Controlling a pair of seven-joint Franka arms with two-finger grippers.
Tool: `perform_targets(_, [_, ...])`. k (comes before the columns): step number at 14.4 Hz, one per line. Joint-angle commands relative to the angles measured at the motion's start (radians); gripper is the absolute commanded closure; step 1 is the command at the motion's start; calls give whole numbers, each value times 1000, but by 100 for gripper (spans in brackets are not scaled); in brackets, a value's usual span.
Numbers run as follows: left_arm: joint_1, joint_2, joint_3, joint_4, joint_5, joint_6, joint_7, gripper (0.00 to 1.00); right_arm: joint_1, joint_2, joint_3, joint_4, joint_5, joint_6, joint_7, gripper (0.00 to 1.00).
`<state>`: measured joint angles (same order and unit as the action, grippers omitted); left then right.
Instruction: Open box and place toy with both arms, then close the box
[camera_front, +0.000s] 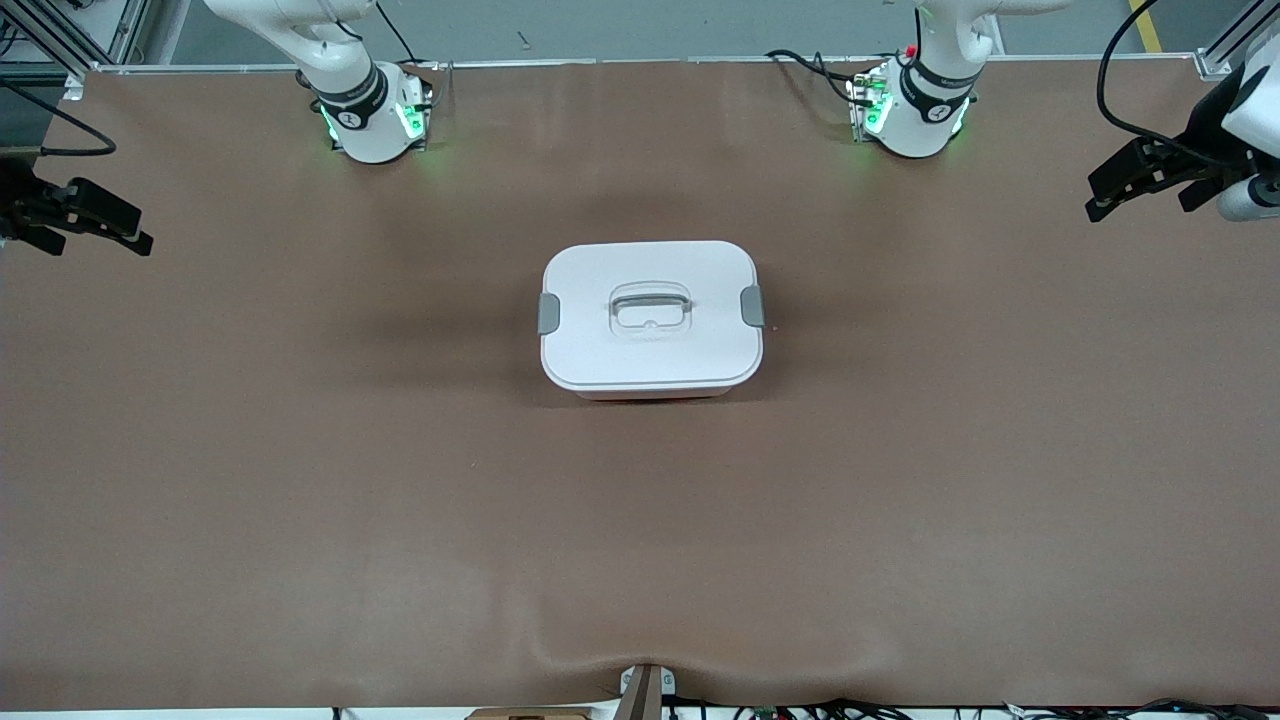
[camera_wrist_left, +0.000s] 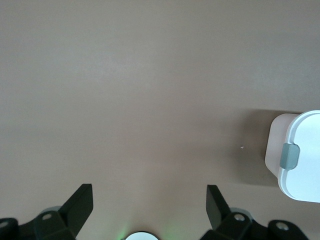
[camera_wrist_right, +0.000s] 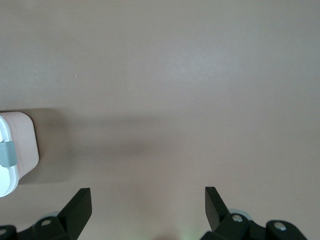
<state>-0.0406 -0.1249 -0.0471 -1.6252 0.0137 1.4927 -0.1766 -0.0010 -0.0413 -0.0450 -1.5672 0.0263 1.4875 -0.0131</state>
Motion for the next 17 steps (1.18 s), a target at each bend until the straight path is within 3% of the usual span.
perform_targets(1, [-10,4,1,-1,17,1,-1,0,4,11,-4,22,4,-12,-2,0])
perform_targets(6, [-10,45,19,48,3,1,17,0,4,11,-4,22,4,-12,-2,0])
perform_targets(17, [-7,68,21,61,-9,1,23,0,4,11,-4,22,3,-12,-2,0])
